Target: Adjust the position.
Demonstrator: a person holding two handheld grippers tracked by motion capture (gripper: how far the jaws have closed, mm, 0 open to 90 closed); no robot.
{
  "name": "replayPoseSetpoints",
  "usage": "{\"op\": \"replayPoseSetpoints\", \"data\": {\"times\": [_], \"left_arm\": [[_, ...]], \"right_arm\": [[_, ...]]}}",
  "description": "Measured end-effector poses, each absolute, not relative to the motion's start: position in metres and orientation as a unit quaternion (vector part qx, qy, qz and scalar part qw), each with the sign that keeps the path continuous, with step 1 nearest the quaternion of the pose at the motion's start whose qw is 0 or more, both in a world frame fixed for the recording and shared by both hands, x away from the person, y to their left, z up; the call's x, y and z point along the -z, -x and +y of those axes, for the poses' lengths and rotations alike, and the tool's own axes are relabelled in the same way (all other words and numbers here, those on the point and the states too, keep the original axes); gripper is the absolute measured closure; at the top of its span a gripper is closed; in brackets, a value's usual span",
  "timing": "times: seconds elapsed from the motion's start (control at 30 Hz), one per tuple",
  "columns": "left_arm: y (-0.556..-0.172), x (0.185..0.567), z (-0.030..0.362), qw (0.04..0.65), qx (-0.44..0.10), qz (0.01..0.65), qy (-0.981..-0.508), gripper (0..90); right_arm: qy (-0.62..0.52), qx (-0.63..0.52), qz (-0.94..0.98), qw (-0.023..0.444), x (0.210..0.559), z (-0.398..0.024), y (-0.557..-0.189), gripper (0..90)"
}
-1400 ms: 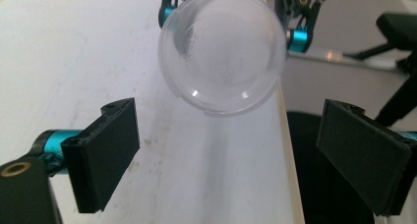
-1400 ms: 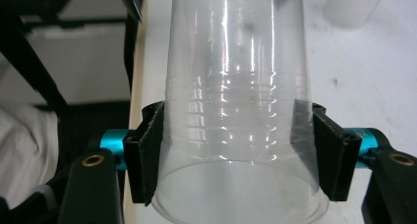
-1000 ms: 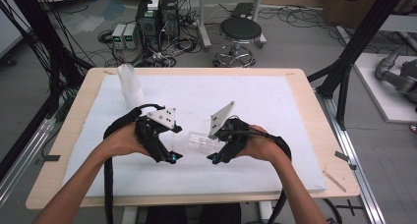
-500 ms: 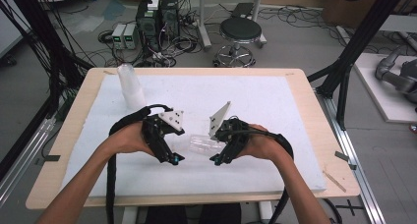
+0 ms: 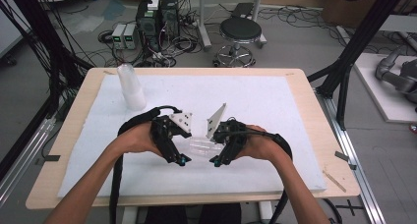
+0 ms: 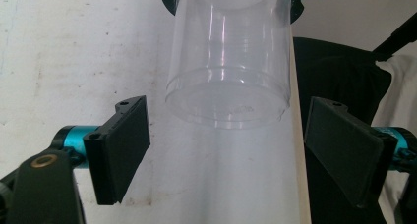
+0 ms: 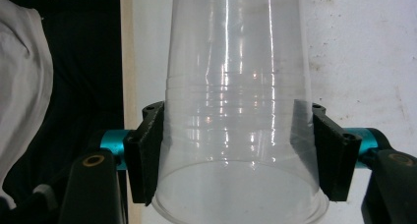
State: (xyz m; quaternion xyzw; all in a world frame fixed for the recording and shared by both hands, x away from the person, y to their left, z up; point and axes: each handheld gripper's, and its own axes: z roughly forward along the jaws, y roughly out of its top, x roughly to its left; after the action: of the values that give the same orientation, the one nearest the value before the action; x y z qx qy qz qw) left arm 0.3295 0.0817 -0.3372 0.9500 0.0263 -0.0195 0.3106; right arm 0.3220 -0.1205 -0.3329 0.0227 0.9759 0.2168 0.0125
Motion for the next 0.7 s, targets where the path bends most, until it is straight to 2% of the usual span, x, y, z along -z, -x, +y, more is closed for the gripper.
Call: {"op": "replayPoseSetpoints", "data": {"times": [0.7], "left_arm": [[-0.3299, 0.3414, 0.0717, 0.305, 0.032, 0.011, -0.952, 28.9]], "right_arm": [[-0.018, -0.202, 0.979, 0.008, 0.3359, -0.1165, -0.3217, 32.1]]}}
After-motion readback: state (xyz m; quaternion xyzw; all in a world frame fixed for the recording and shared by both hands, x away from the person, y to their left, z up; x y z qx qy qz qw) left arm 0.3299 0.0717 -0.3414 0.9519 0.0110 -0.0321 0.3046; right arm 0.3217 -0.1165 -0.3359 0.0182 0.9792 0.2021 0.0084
